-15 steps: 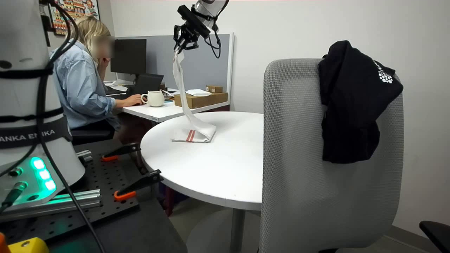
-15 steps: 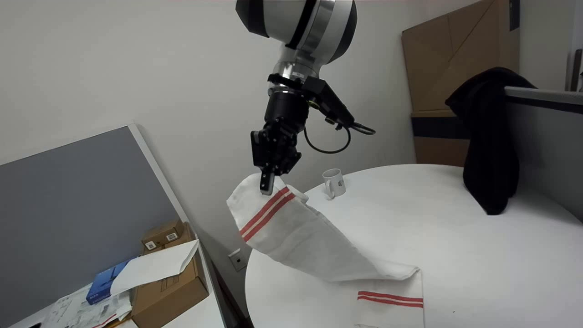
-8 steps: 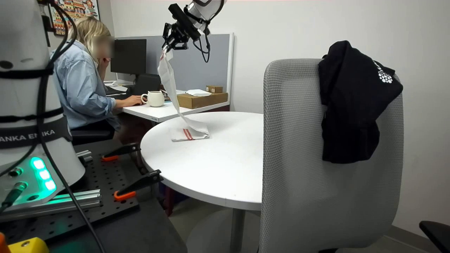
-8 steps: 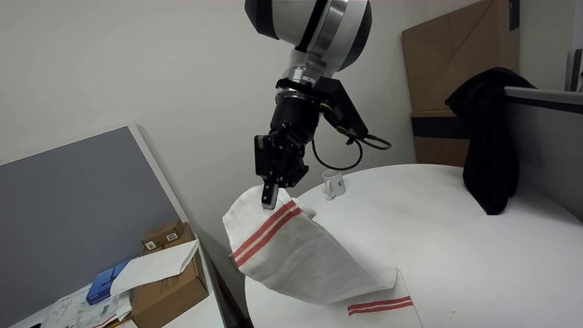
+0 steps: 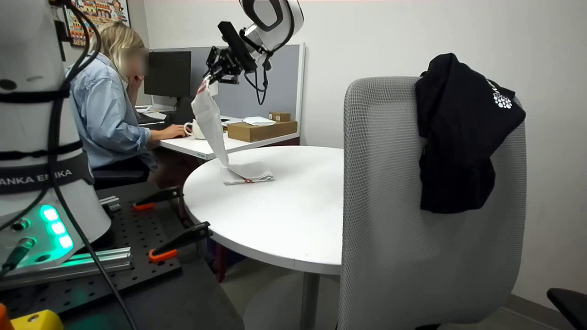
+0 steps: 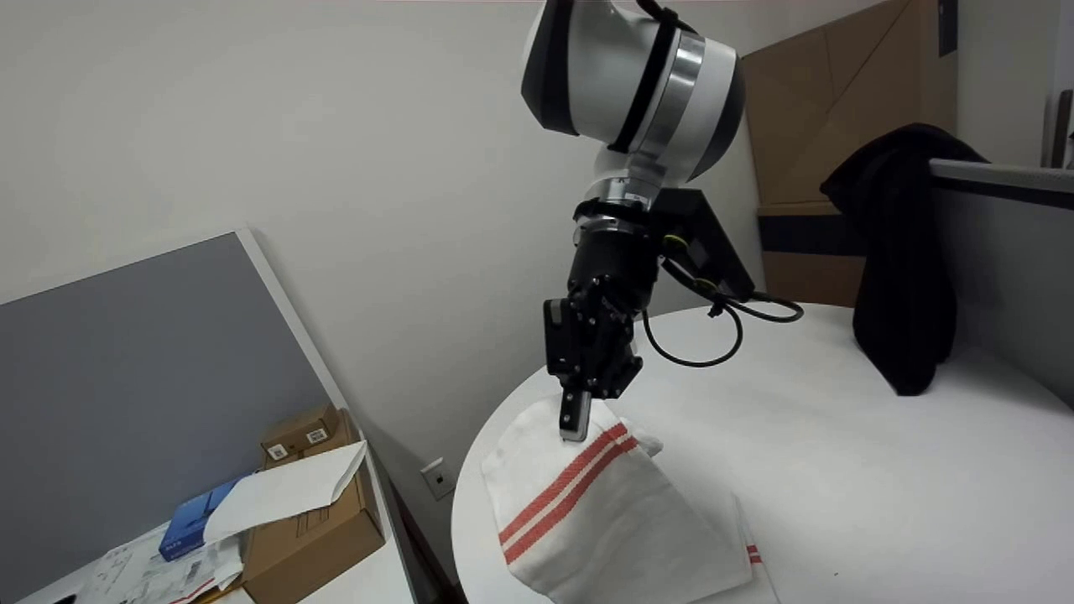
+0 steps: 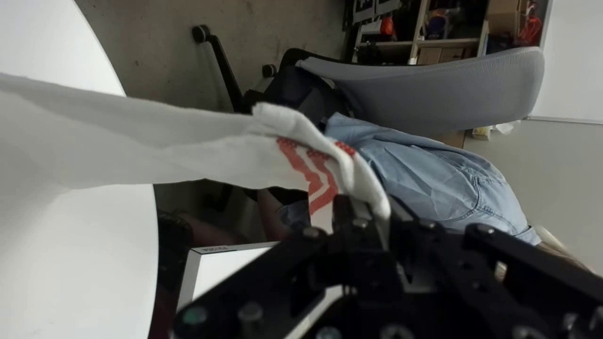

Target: Fold the cloth on the table.

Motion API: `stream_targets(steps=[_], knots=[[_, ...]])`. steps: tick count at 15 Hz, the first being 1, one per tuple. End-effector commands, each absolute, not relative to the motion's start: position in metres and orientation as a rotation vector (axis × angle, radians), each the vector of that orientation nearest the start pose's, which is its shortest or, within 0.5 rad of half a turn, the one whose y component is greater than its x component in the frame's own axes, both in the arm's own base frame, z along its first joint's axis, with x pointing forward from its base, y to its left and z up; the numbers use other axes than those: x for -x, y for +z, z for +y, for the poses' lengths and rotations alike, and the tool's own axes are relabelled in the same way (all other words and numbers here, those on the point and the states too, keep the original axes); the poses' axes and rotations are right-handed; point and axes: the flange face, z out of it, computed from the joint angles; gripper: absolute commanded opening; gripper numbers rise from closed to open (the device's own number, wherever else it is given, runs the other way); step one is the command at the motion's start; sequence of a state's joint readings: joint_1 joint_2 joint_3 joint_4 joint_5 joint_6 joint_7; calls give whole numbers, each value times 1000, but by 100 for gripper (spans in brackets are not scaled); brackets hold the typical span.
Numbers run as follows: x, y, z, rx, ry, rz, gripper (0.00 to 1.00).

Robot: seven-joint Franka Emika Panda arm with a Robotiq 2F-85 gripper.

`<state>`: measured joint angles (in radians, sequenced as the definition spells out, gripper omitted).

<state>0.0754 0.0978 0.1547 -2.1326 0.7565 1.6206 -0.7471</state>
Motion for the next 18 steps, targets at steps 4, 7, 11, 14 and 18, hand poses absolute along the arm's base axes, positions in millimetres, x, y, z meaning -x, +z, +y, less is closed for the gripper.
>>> stream_targets(steps=[4, 7, 11, 14, 18], knots=[[-503, 338, 138, 2131, 397, -664, 2], [-517, 328, 126, 2155, 379, -636, 2], [-530, 314, 113, 2209, 391, -646, 2], [-542, 308, 100, 2282, 402, -674, 2], [-561, 309, 81, 2377, 370, -708, 2]])
